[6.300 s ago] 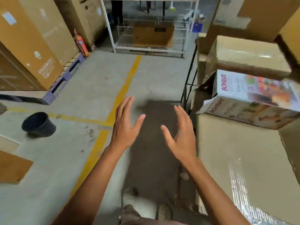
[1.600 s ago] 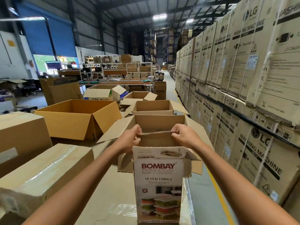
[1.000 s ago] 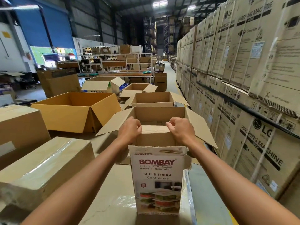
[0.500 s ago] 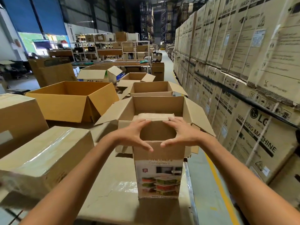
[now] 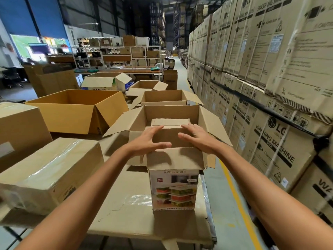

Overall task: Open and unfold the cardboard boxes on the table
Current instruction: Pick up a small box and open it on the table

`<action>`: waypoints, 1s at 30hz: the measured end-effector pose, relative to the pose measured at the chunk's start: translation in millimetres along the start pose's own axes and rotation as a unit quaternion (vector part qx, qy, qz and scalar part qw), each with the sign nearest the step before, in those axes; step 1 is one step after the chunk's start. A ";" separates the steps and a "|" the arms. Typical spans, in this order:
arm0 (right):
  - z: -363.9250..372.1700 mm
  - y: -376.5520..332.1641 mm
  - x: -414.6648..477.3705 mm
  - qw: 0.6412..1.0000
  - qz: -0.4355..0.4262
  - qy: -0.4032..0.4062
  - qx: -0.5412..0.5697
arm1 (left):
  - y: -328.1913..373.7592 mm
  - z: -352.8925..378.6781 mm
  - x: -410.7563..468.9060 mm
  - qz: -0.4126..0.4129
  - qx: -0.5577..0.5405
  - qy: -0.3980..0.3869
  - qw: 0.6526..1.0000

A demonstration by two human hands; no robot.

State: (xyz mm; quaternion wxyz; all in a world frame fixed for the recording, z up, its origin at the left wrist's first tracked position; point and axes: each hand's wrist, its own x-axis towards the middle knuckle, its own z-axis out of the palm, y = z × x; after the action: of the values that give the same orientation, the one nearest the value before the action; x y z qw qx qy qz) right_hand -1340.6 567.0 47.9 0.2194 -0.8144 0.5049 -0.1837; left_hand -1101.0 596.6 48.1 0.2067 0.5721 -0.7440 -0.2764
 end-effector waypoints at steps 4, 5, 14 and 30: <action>-10.1 -9.0 -15.3 0.999 0.010 0.041 -0.009 | 2.2 -9.3 -12.4 0.020 0.002 0.033 0.999; -13.2 -12.4 -20.0 0.998 0.013 0.056 -0.010 | 3.7 -13.3 -15.8 0.026 0.004 0.049 0.998; 8.4 -42.9 -86.7 0.939 0.024 0.338 0.048 | 3.9 -24.6 -67.9 0.144 0.060 0.278 0.948; 219.7 -64.7 -222.9 0.959 0.001 0.257 0.116 | -97.1 135.8 -264.8 -0.015 -0.003 0.281 0.960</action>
State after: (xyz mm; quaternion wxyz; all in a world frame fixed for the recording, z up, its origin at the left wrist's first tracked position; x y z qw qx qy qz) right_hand -1272.5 831.5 -118.1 0.1753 -0.7080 0.5206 -0.4438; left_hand -1045.3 857.3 -115.9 0.4047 0.6372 -0.6466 -0.1101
